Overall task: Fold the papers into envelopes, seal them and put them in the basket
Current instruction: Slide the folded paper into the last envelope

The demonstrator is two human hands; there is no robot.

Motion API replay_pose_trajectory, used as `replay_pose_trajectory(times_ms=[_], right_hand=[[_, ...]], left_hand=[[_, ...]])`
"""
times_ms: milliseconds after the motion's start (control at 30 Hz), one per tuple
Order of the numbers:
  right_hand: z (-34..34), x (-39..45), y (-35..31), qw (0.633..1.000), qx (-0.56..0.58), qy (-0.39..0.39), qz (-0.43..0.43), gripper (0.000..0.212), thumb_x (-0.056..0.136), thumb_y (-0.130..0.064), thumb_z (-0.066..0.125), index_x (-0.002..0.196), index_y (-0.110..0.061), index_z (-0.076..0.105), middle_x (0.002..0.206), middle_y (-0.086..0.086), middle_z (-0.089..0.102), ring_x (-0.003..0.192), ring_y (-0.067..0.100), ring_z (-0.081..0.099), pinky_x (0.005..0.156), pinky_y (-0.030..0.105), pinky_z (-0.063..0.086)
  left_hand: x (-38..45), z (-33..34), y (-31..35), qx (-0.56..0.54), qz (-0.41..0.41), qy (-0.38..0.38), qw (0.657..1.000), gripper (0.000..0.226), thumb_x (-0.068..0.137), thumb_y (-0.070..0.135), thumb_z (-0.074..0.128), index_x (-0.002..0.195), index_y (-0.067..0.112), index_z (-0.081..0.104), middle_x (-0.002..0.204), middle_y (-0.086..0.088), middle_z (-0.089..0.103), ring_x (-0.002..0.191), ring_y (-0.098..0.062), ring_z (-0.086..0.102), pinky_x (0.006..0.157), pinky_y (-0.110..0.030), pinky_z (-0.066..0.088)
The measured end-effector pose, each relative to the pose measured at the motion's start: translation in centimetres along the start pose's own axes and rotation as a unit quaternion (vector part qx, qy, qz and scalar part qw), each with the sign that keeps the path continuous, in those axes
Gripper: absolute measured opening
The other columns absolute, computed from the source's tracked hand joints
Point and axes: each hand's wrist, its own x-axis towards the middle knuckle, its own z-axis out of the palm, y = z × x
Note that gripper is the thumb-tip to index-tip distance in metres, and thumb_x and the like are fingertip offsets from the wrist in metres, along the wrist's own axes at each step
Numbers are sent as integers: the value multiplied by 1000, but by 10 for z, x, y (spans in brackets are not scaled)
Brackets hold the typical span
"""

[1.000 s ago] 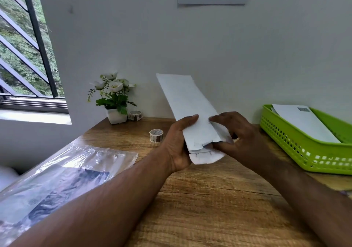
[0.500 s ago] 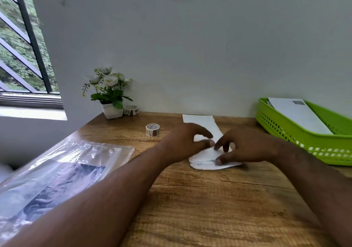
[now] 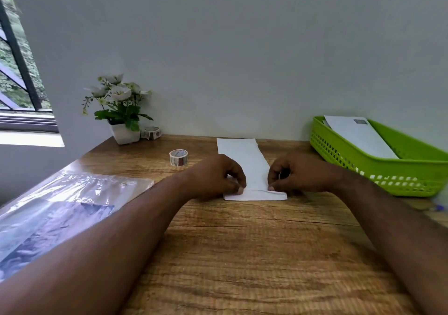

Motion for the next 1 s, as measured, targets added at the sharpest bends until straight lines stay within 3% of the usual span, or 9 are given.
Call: replay_pose_trajectory(times_ms=[133,200,267,367,500,633,733,867,1000], right_hand=[[2,0,-11,995,36,92,-1,5,81,-32,71,78,-28,71,78,-13,67,76,3,60,72,26,47],[3,-1,-27,991,17,134,-22,6,83,-30,69,80,-26,71,78,-12,65,75,3,58,67,17,44],[8,0,-47,996,22,80,-42,7,84,-25,68,80,-22,72,79,-9,68,70,1,57,61,11,40],[17,4,-60,999,11,-30,-40,8,83,-21,67,76,-22,71,77,-10,67,69,0,58,64,19,43],[4,5,-36,998,-41,-16,42,5,83,-25,68,80,-25,72,81,-13,69,75,2,59,65,22,44],[-5,1,-24,997,-6,-34,76,13,79,-24,75,68,-30,71,69,-16,69,68,1,62,81,32,54],[-4,3,-28,996,-39,-31,73,7,80,-23,74,75,-29,73,70,-17,68,67,0,62,80,31,55],[-5,3,-32,994,-66,-29,83,9,81,-21,74,89,-22,75,73,-15,68,66,3,62,76,30,55],[-9,0,-32,987,-124,-37,99,1,80,-21,74,81,-22,74,68,-13,65,68,7,63,70,27,54]], left_hand=[[2,1,-2,17,13,-6,1000,16,87,20,68,101,26,71,118,10,65,107,-5,55,90,-21,46],[3,1,-3,23,19,-6,1000,13,87,19,69,96,27,71,115,11,67,107,-6,56,94,-27,47],[4,1,-4,33,24,0,999,14,87,19,68,99,25,72,111,10,68,104,-7,57,94,-32,49],[4,0,-7,39,23,8,999,20,88,16,66,107,20,72,111,7,68,103,-8,58,95,-34,49],[3,-3,-8,30,13,1,999,15,88,17,67,98,25,73,116,11,67,107,-4,57,97,-31,48],[-1,-2,-1,62,39,4,997,22,89,16,65,104,31,70,121,13,61,112,-4,51,95,-26,44],[-2,0,10,124,76,-13,989,27,90,14,62,106,33,71,106,13,59,93,-1,52,80,-21,46],[-3,-1,18,130,53,-37,989,25,87,25,63,109,28,72,101,12,64,84,-1,54,76,-21,45],[-3,-4,21,142,35,-38,989,24,87,23,67,111,23,73,104,10,69,78,2,56,66,-11,39]])
